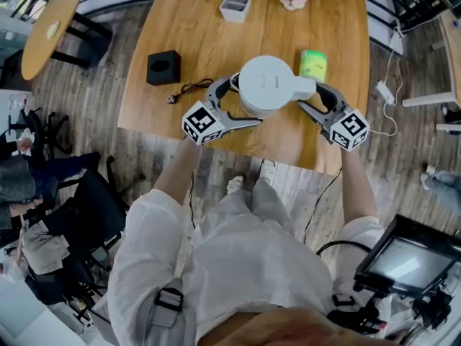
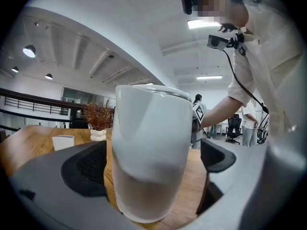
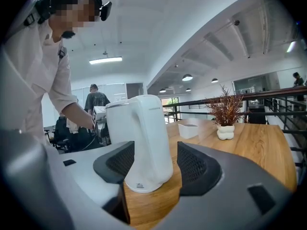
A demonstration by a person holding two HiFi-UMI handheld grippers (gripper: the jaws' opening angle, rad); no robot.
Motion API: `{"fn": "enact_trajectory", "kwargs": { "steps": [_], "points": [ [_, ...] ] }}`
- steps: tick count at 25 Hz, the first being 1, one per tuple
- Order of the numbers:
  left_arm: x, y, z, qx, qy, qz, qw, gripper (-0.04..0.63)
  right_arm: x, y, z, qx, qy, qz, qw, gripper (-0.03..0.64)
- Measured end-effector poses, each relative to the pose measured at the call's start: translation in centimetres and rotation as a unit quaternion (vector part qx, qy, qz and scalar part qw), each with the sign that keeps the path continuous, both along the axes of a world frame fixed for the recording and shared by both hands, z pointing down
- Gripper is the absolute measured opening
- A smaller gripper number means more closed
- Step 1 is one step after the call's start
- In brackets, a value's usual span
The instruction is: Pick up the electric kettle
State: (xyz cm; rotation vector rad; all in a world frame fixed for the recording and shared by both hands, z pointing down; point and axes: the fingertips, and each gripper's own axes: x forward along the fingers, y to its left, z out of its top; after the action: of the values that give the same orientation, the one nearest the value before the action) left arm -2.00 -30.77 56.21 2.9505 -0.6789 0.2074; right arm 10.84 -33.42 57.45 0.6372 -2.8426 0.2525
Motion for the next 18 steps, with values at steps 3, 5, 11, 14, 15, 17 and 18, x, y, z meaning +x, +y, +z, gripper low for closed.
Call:
{"fn": "enact_trajectory", "kwargs": {
  "steps": [3, 5, 11, 14, 15, 17, 18],
  "points": [
    [0.4, -0.4, -0.8, 0.004, 0.031, 0.006, 0.9995, 0.584, -0.2, -0.2, 0.0, 0.009, 0.001, -0.014, 1.000, 0.268],
    [0.7, -0.7, -1.2, 0.009, 0.041, 0.010, 0.9991, 0.584, -0.2, -0.3, -0.1, 0.011, -0.003, -0.020, 1.000, 0.267],
    [1.6, -1.3, -1.8, 0.024, 0.042, 0.031, 0.9984, 0.584, -0.5, -0.4, -0.8, 0.030, -0.011, -0.046, 0.998, 0.267],
    [1.8, -1.3, -1.6, 0.023, 0.049, 0.037, 0.9978, 0.584, -1.1, -0.3, -0.4, 0.041, -0.009, -0.064, 0.997, 0.267],
    [1.7, -1.3, -1.5, 0.022, 0.053, 0.038, 0.9976, 0.584, -1.2, -0.3, -0.2, 0.043, -0.009, -0.067, 0.997, 0.267],
    [1.5, -1.3, -1.6, 0.023, 0.062, 0.037, 0.9971, 0.584, -1.4, -0.5, -0.3, 0.046, -0.013, -0.072, 0.996, 0.267],
    [1.4, -1.2, -1.7, 0.025, 0.065, 0.036, 0.9969, 0.584, -1.5, -0.6, -0.4, 0.047, -0.016, -0.073, 0.996, 0.267]
  ]
}}
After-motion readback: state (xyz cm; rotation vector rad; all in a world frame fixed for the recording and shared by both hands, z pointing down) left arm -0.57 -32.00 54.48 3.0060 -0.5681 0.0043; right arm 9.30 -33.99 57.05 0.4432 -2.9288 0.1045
